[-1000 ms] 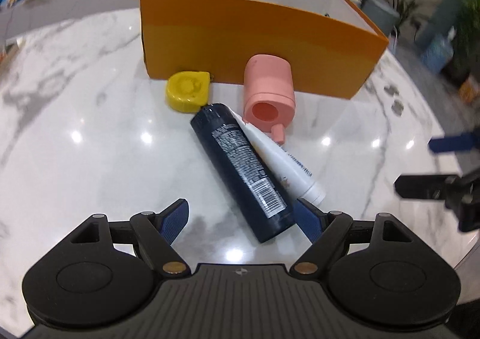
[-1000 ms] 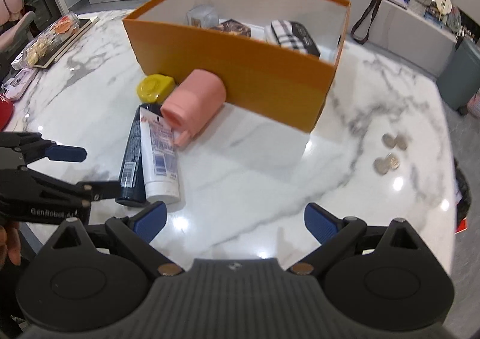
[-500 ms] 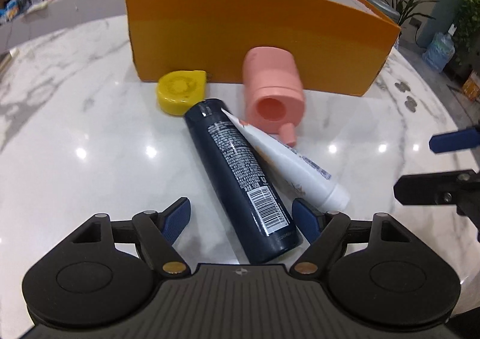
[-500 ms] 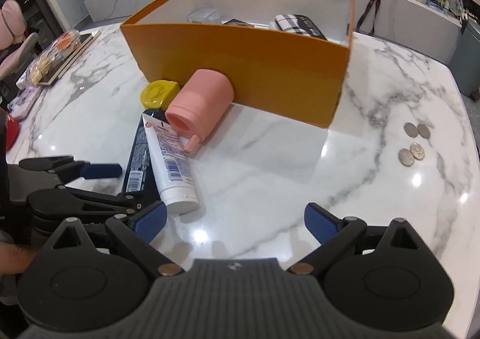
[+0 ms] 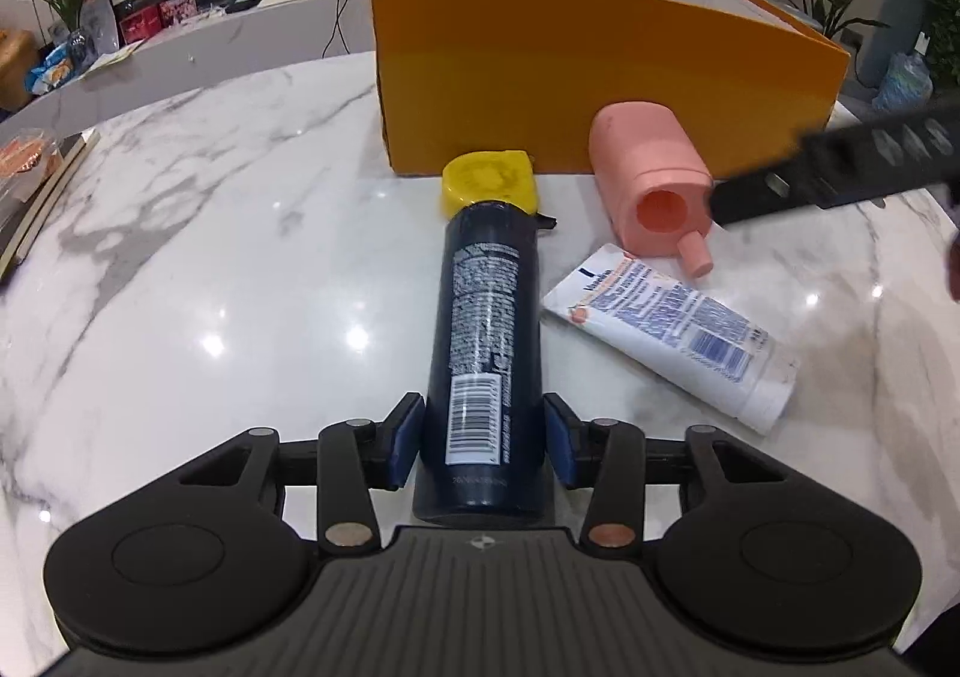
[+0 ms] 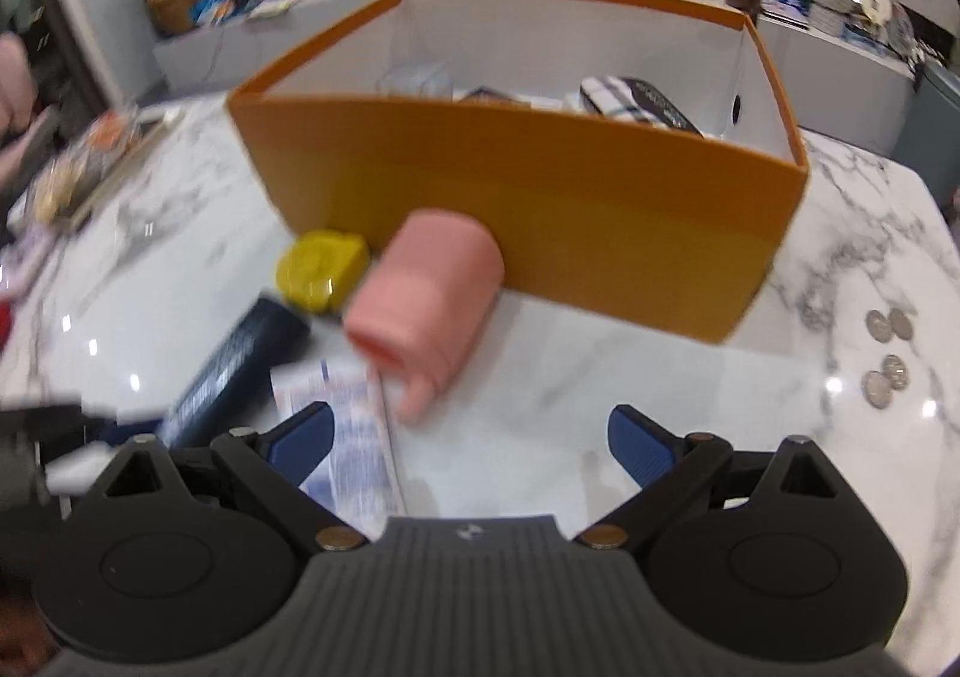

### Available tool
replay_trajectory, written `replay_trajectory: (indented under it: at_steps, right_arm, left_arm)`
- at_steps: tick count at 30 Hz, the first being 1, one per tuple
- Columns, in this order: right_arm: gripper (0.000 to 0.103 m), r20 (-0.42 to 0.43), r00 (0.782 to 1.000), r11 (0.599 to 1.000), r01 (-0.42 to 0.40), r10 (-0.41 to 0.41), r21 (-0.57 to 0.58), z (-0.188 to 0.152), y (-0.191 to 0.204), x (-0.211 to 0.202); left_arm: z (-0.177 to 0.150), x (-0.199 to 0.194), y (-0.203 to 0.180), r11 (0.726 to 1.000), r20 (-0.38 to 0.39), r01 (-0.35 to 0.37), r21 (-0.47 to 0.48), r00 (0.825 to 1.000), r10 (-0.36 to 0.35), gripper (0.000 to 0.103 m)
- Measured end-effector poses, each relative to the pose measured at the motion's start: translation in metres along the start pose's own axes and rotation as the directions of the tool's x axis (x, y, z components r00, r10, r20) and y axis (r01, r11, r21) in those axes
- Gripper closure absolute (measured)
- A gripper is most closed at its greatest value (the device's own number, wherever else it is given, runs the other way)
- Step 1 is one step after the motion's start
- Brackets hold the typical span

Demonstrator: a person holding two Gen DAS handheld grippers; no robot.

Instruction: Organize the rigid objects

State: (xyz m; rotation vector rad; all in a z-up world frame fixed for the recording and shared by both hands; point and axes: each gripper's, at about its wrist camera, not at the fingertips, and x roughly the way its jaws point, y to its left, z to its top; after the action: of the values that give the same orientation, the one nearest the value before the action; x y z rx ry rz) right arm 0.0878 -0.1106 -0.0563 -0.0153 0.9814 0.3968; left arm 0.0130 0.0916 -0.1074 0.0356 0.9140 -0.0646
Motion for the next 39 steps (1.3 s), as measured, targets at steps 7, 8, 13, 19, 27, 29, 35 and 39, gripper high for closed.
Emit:
replay_trajectory:
  at_steps: [7, 8, 13, 19, 27, 29, 35, 39]
  right_arm:
    - [0.007, 0.057, 0.997, 0.996, 0.038, -0.043, 0.075, 0.010, 0.017, 0.022]
    - [0.007, 0.054, 0.997, 0.996, 0.049, -0.053, 0.080, 0.010, 0.018, 0.025]
    - [0.011, 0.036, 0.995, 0.993, 0.086, -0.089, 0.081, 0.010, 0.018, 0.042]
    - [0.019, 0.033, 0.993, 0.991, 0.115, -0.118, 0.068, 0.011, 0.019, 0.059]
    - [0.043, 0.041, 0.988, 0.988, 0.152, -0.151, -0.039, 0.005, 0.028, 0.064]
    - [0.044, 0.030, 0.991, 0.990, 0.135, -0.133, -0.042, 0.003, 0.028, 0.060]
    - [0.045, 0.038, 0.992, 0.991, 0.122, -0.120, -0.050, 0.006, 0.024, 0.042]
    - [0.045, 0.061, 0.991, 0.992, 0.120, -0.117, -0.045, 0.006, 0.025, 0.029]
  left_arm:
    - [0.011, 0.014, 0.003, 1.000, 0.040, 0.020, 0.022, 0.999, -0.021, 0.040]
    - [0.014, 0.016, 0.003, 0.999, 0.042, 0.023, 0.024, 0.999, -0.024, 0.040]
    - [0.021, 0.023, 0.001, 0.998, 0.056, 0.045, 0.048, 0.997, -0.048, 0.048]
    - [0.021, 0.023, -0.003, 0.998, 0.064, 0.039, 0.056, 0.997, -0.043, 0.055]
    - [0.019, 0.018, 0.000, 0.998, 0.047, 0.037, 0.051, 0.998, -0.039, 0.055]
    - [0.018, 0.016, 0.001, 0.998, 0.038, 0.035, 0.053, 0.999, -0.037, 0.056]
    - [0.016, 0.006, -0.003, 0.996, 0.031, 0.028, 0.081, 0.999, -0.030, 0.056]
    - [0.018, -0.003, -0.004, 0.995, 0.040, 0.019, 0.093, 0.999, -0.023, 0.056]
